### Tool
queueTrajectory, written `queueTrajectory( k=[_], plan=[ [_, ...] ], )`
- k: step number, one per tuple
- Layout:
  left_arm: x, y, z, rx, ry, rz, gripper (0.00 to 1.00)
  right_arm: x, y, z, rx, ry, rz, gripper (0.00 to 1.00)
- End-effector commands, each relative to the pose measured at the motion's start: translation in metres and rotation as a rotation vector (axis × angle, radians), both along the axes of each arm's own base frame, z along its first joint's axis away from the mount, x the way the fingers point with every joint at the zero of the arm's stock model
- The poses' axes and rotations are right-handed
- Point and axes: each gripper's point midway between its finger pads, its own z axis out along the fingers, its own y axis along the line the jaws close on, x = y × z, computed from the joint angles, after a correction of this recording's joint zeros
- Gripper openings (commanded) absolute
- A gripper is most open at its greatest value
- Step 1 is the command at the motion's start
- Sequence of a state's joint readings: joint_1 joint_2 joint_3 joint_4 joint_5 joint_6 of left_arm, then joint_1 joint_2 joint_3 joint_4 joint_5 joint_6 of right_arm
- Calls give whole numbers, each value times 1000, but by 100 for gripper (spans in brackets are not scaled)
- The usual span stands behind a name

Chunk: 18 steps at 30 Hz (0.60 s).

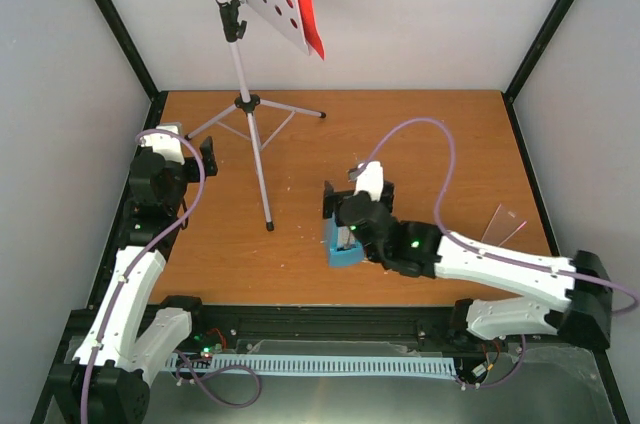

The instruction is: Pack up the instrument practice props

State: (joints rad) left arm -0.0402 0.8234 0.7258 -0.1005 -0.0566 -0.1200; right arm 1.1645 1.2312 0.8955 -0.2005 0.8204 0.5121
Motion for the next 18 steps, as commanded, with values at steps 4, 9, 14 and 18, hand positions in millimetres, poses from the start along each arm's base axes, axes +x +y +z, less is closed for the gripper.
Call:
queueTrajectory(
  k=[4, 9, 14, 18],
  plan=[
    [-1, 4, 8, 10, -28, 17, 100, 21, -77, 23, 109, 97, -97, 100],
    [0, 6, 3, 18, -17, 29, 99, 20, -116, -52, 273, 352, -108, 87],
    [6, 4, -4, 16, 7, 17, 99, -4, -94, -124, 327, 580, 13, 74],
    [6, 4, -3, 17, 7, 14, 100, -16, -78, -161, 385, 686, 64, 62]
  ],
)
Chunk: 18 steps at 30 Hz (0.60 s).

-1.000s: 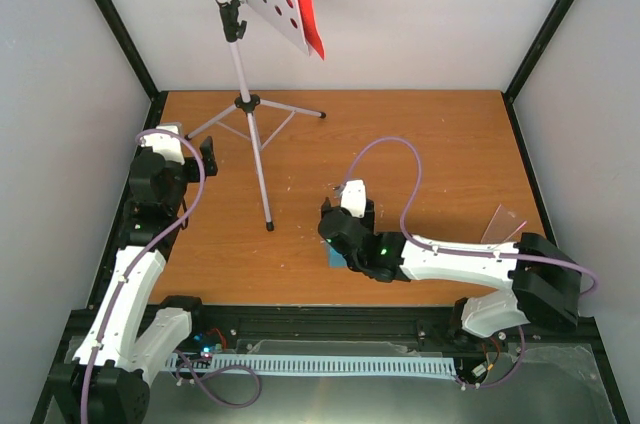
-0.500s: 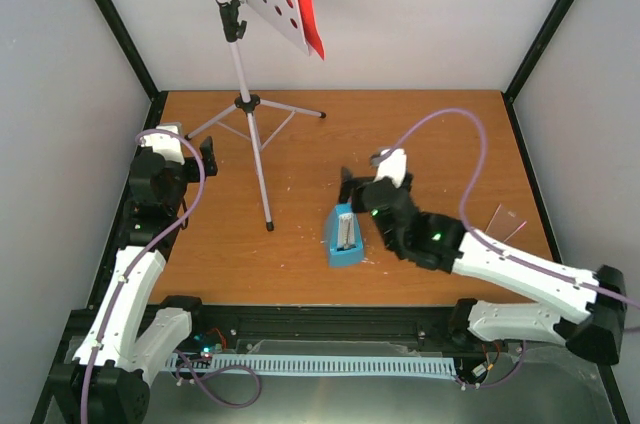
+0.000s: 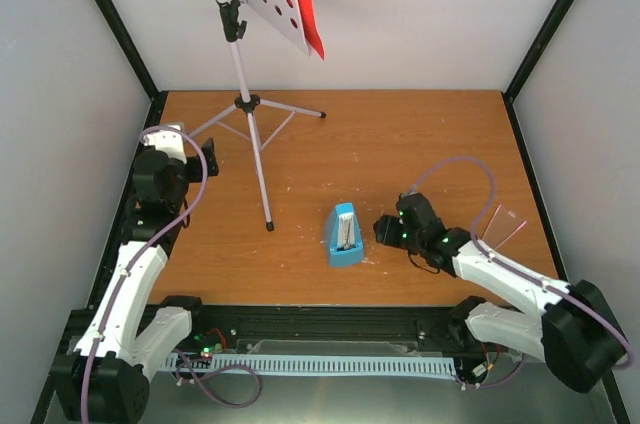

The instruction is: Pack up the instrument practice props

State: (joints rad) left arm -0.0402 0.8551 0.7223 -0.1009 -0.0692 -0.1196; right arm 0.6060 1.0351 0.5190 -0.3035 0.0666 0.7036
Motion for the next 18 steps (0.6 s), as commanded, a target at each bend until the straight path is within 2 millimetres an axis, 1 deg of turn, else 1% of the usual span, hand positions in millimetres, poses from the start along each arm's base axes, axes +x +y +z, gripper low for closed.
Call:
queueTrajectory(
  k=[1, 5, 8, 12, 14, 16, 18],
  plan=[
    [1, 2, 8, 15, -28, 4, 100, -12, 36, -19, 185, 97, 100, 60],
    [2, 3, 6, 20, -22, 9, 99, -12, 49, -31, 187, 133, 156, 51],
    [3, 2, 5, 20, -19, 4, 99, -17, 60, -37, 204, 161, 191, 47],
    [3, 3, 5, 22, -20, 7, 99, -32, 89, -38, 264, 202, 247, 44],
    [3, 3, 5, 22, -19, 10, 99, -36, 98, -35, 250, 196, 261, 44],
    [3, 4, 4, 25, -17, 12, 99, -31, 92, -31, 209, 176, 230, 44],
    [3, 4, 5, 23, -18, 12, 99, -20, 75, -21, 123, 112, 187, 44]
  ],
)
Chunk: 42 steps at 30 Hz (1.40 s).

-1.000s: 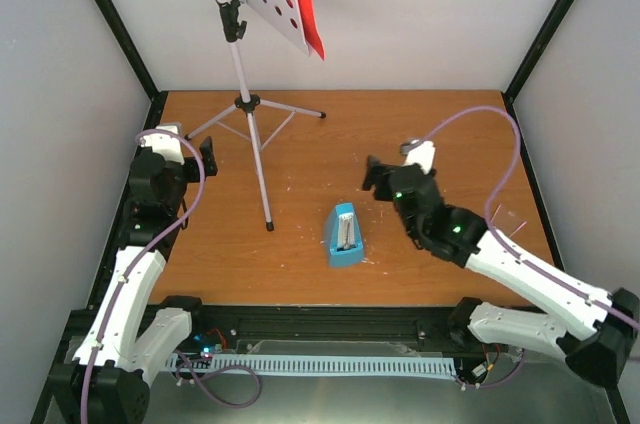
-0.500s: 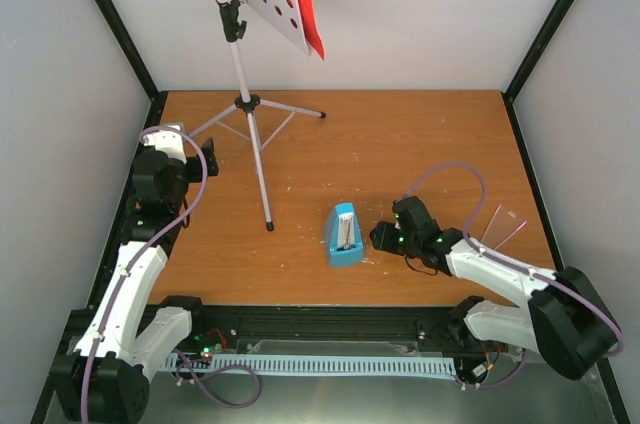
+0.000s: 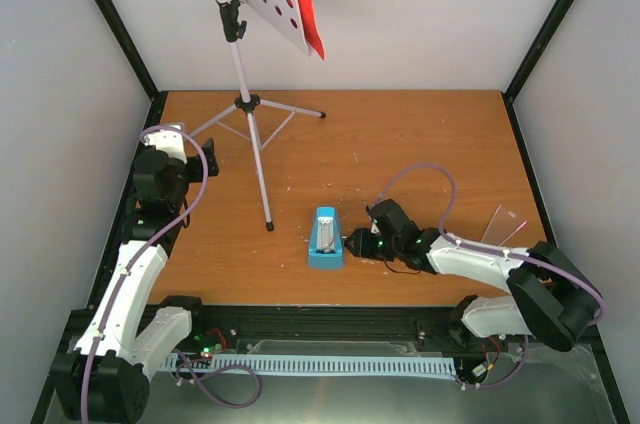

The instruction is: Pack up the instrument practice props

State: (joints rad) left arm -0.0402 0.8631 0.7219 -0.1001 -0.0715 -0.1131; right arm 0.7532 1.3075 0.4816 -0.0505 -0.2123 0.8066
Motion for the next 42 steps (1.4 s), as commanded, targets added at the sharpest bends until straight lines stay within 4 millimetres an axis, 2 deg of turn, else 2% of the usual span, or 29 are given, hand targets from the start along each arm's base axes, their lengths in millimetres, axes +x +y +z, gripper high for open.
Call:
queueTrajectory(
  k=[1, 4, 6, 11, 14, 16, 19, 20, 23, 28, 42],
  plan=[
    [2, 3, 7, 16, -26, 11, 99, 30, -19, 36, -86, -150, -99, 46],
    [2, 3, 7, 13, -26, 10, 100, 53, -70, 56, -222, -221, -231, 57],
    [3, 2, 7, 10, -26, 4, 100, 70, -115, 68, -298, -245, -367, 66],
    [4, -1, 5, 1, -16, -8, 100, 94, -227, 86, -320, -168, -681, 73],
    [4, 0, 5, -1, -19, -7, 99, 92, -293, 87, -325, -111, -870, 83],
    [3, -1, 7, -3, -25, -8, 99, 80, -336, 82, -371, -64, -1006, 89],
    [3, -1, 8, -6, -26, -11, 100, 55, -386, 67, -443, 13, -1177, 93],
    [3, -1, 7, -6, -24, -11, 100, 49, -395, 62, -454, 29, -1209, 93],
    [3, -1, 7, -8, -23, -11, 99, 37, -409, 42, -465, 92, -1249, 91],
    [3, 0, 8, -5, -24, -5, 99, 33, -409, 26, -491, 131, -1204, 83],
    [4, -1, 6, -8, -17, -6, 99, 28, -391, -13, -452, 225, -1083, 59]
  ],
)
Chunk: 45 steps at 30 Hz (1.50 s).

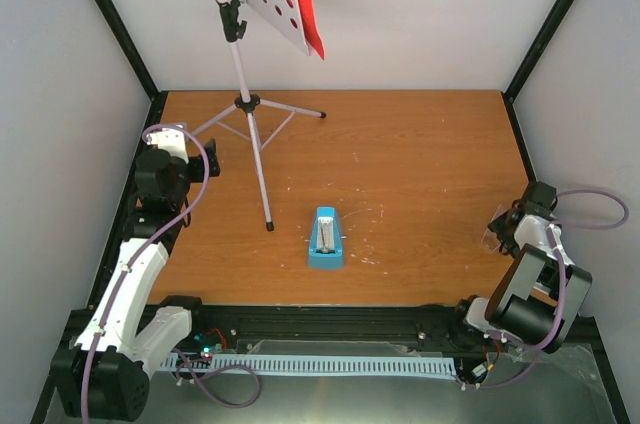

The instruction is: Pack up the instrument practice props

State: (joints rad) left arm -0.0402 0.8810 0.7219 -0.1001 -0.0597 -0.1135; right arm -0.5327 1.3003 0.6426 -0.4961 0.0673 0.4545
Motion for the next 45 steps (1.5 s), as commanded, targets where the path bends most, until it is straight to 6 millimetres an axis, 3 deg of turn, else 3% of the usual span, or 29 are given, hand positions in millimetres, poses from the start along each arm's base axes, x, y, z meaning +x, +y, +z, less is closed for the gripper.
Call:
queueTrajectory(
  k=[1, 6, 14, 20, 22, 25, 29, 35, 42, 45],
  plan=[
    [0, 1, 11, -6, -35, 3, 100, 0, 5, -14, 39, 8, 21, 57],
    [0, 1, 12, -8, -38, 5, 99, 4, 18, -27, 109, 3, 68, 42],
    [-1, 2, 14, -7, -43, 10, 99, -2, 22, -36, 119, 7, 58, 39],
    [0, 3, 13, -6, -39, 10, 99, 7, 32, -34, 165, -49, 86, 16],
    [-1, 4, 12, -1, -38, 16, 100, 14, 40, -29, 207, -102, 108, 5],
    [-1, 5, 11, 4, -36, 25, 99, 35, 63, -9, 328, -240, 158, 3],
    [1, 4, 8, 10, -28, 15, 99, 57, 88, 32, 461, -409, 229, 3],
    [7, -8, -2, 15, 2, -54, 100, 68, 149, 79, 544, -401, 505, 3],
    [8, -81, -15, -77, 61, -450, 100, 46, 263, 136, 706, -417, 912, 3],
    [9, -103, -19, -193, 134, -541, 100, 27, 300, 166, 696, -427, 1052, 3]
  ],
)
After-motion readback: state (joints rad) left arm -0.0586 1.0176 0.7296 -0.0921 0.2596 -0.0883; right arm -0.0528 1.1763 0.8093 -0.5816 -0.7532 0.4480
